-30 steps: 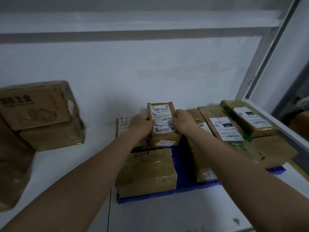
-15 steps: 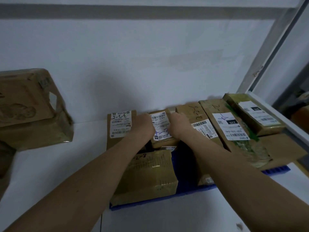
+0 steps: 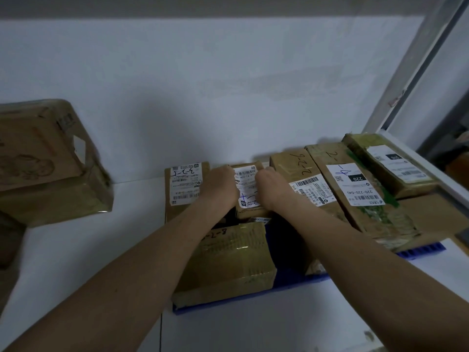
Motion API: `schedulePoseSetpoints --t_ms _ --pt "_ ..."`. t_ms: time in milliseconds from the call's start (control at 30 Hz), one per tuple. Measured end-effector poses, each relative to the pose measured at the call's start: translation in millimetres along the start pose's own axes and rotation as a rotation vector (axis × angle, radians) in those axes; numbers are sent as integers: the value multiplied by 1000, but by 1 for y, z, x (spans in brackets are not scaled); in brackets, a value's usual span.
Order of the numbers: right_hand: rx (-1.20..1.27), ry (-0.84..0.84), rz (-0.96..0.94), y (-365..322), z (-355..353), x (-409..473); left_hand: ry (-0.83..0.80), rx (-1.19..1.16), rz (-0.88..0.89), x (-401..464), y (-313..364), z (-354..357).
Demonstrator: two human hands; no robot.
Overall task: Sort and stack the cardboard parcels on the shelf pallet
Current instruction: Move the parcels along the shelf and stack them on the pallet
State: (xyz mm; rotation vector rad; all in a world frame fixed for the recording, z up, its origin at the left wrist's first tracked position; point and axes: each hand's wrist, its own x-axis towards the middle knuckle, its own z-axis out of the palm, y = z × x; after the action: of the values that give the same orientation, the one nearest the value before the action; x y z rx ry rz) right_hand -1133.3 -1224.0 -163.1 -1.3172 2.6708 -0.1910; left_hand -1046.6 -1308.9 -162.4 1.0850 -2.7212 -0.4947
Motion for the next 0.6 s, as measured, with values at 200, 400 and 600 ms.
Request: schedulePoseSetpoints --t_ms 200,400,600 --pt "52 -48 27 -13 0 -7 132 69 -146 -12 -29 -15" --pt "94 -120 88 -23 8 -12 -147 -63 -359 -18 -53 -8" --pt "61 -123 88 -24 12 -10 -171 -62 -320 -17 -50 -5"
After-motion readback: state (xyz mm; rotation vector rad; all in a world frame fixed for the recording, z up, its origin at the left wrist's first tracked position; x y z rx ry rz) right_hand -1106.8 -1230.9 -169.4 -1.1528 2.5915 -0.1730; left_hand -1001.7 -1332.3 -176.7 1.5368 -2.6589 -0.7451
